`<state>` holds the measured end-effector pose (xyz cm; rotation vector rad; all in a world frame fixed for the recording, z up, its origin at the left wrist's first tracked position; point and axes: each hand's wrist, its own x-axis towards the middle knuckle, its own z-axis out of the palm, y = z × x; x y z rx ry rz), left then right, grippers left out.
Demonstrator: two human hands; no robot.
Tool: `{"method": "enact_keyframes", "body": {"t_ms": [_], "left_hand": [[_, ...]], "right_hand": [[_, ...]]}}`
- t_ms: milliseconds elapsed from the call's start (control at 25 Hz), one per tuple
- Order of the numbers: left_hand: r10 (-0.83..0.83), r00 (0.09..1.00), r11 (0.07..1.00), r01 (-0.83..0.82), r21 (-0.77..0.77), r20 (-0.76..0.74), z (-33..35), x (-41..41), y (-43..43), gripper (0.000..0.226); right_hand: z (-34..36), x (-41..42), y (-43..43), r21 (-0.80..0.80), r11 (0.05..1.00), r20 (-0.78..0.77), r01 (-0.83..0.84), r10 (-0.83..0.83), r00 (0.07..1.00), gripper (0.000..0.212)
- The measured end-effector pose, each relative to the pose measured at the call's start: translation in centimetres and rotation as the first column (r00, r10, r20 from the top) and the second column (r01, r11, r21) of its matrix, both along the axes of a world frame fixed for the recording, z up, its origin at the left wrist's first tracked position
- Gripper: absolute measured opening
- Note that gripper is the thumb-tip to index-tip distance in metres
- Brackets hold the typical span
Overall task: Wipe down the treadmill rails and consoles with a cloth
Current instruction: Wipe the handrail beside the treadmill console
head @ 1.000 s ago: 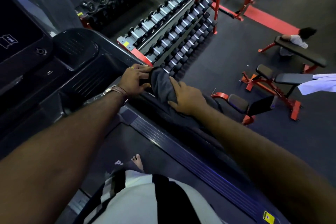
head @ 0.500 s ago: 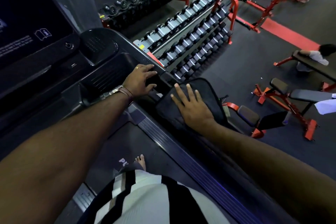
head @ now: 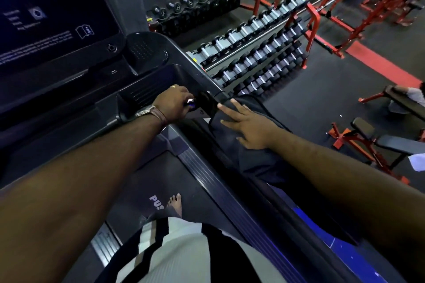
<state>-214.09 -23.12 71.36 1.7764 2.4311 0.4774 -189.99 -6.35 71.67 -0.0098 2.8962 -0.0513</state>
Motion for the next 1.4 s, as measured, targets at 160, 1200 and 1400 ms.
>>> {"method": "enact_keyframes", "body": {"t_ms": [160,1200,1400], "left_hand": [[0.033,0.995,0.999,-0.036,0.034,0.093,0.3,-0.7,-0.3,0.023],[0.265,0.893,0.964,-0.239,-0.117,0.363,-0.4,-2.0,1.7,0.018],[0.234,0.905,0.972,-0.210,-0.107,0.354,-0.2,-1.9,1.7,0.017]], "right_hand": [[-1.6,-3.6,-3.0,0.156,0.937,-0.132,0.312,-0.293,0.947,0.086],[0.1,-6.8,3.1,-0.551,0.281,0.443,0.786,-0.700,0.561,0.073],[-1.2,-8.0,-0.7,-0.297,0.782,-0.106,0.548,-0.597,0.795,0.060]]}}
